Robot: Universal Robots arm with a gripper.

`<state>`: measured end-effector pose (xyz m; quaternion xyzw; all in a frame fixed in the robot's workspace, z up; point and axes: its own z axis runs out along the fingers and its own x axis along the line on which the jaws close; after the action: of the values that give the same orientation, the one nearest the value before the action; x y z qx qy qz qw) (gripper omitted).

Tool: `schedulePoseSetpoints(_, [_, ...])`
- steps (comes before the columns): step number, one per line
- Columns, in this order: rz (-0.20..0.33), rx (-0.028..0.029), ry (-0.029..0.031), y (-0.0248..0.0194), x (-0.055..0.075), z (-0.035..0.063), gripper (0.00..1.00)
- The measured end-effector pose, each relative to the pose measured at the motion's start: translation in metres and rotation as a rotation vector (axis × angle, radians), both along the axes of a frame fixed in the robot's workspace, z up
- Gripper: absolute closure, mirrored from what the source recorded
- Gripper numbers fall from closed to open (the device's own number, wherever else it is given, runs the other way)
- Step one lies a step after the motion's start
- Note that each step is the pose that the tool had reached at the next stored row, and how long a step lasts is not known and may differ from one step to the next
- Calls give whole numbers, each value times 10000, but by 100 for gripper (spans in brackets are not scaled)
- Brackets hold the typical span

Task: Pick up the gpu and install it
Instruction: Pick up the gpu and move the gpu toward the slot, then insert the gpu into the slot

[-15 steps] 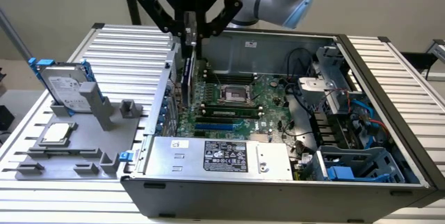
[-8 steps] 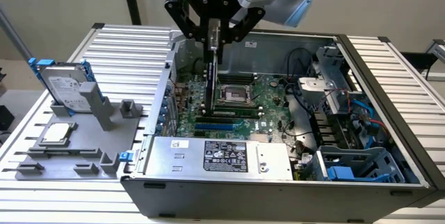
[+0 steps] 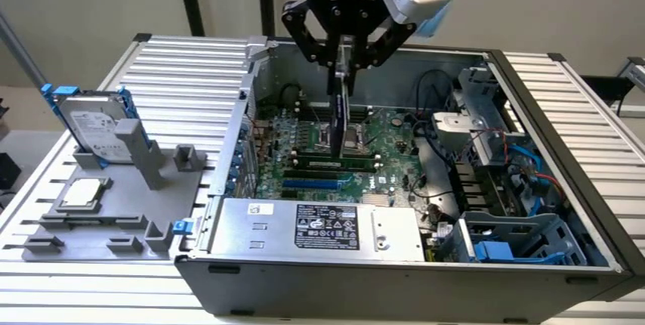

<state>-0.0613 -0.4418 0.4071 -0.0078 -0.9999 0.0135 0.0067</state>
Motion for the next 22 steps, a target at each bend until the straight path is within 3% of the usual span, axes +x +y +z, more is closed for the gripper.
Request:
schedulePoseSetpoints(7, [2,1,2,103,249,-128,74])
schedulePoseSetpoints(10, [4,2,49,107,303,-148,74])
schedulePoseSetpoints(22, [4,1,49,107,303,-147,74])
